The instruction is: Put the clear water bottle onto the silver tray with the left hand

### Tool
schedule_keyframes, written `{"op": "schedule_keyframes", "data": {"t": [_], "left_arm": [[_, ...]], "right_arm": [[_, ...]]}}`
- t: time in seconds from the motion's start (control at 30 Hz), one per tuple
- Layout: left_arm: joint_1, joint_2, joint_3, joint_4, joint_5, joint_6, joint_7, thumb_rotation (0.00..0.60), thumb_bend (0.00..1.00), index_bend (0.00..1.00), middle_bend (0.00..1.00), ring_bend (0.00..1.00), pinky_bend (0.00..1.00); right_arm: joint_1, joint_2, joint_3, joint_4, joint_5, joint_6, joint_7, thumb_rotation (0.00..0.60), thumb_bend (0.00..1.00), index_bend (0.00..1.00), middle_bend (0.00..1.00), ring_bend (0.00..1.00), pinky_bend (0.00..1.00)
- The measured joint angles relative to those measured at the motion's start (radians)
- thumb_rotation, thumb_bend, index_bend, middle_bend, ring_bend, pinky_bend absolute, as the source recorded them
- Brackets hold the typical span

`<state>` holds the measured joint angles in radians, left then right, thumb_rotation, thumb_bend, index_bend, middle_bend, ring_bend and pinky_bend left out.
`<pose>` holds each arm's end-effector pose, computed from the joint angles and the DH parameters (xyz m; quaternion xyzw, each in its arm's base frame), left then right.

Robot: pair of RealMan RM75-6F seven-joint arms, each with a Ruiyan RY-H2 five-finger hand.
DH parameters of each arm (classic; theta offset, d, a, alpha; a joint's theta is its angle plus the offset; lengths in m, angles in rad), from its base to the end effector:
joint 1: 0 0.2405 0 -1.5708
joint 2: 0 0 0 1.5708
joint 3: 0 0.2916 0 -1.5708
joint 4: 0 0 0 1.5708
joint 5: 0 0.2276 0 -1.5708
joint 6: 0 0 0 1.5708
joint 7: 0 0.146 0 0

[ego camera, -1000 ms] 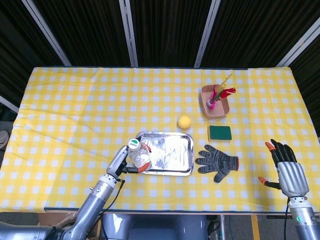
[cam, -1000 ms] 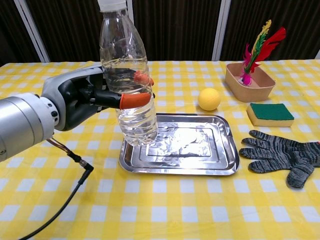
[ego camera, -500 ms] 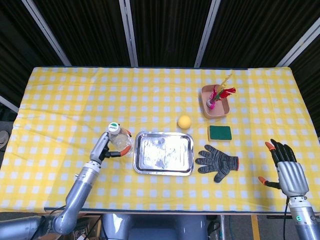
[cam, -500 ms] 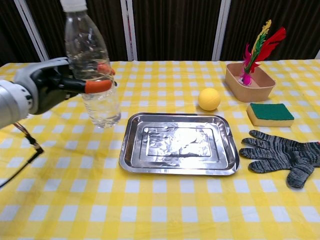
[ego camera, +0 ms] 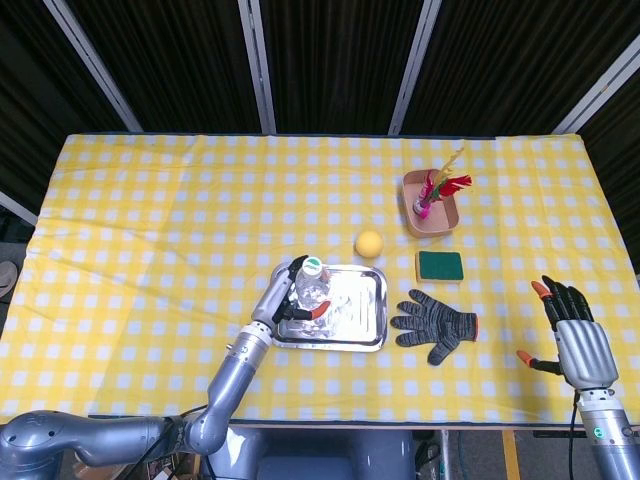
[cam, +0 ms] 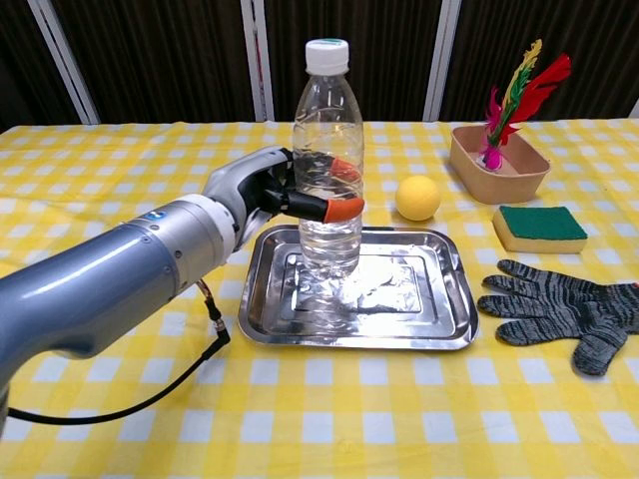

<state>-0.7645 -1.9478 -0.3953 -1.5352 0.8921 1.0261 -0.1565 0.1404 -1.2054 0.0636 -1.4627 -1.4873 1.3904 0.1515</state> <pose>-0.0497 0.3321 -0.1225 -0.4433 -0.7074 -0.5266 0.1604 -0.3692 -0.2126 0.1333 0.5918 -0.4261 0.4038 0.5523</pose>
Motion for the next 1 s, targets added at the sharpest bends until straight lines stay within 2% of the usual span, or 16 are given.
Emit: {"op": "schedule_keyframes", "data": {"t": [0.27,0.57,0.7,0.83,1.0], "left_arm": [[-0.023,-0.06,-0.014,0.1,0.021,-0.008,-0.007,0.6,0.46,0.49,0.46,0.01,0.0],[-0.032,-0.107,-0.005,0.228,0.047,-0.083,-0.085,0.6,0.43,0.47,0.44,0.0,0.0],[-0.033,-0.12,0.005,0.271,0.072,-0.12,-0.122,0.6,0.34,0.41,0.38,0.0,0.0],[-0.031,-0.122,0.019,0.282,0.11,-0.132,-0.136,0.6,0.22,0.29,0.27,0.0,0.0],[-0.015,-0.093,0.038,0.251,0.169,-0.132,-0.162,0.6,0.12,0.11,0.09,0.0,0.0]], "right_arm": [[-0.004,0.009,0.005,0.008,-0.003,0.014,0.053,0.6,0.05,0.06,0.0,0.0,0.0],[-0.002,0.009,0.002,0.02,-0.017,0.018,0.077,0.6,0.05,0.06,0.0,0.0,0.0],[-0.004,0.01,0.004,0.021,-0.015,0.023,0.081,0.6,0.05,0.06,0.0,0.0,0.0],[-0.005,0.011,0.004,0.019,-0.017,0.027,0.082,0.6,0.05,0.06,0.0,0.0,0.0],[-0.005,0.011,0.001,0.016,-0.023,0.029,0.078,0.6,0.05,0.05,0.0,0.0,0.0]]}}
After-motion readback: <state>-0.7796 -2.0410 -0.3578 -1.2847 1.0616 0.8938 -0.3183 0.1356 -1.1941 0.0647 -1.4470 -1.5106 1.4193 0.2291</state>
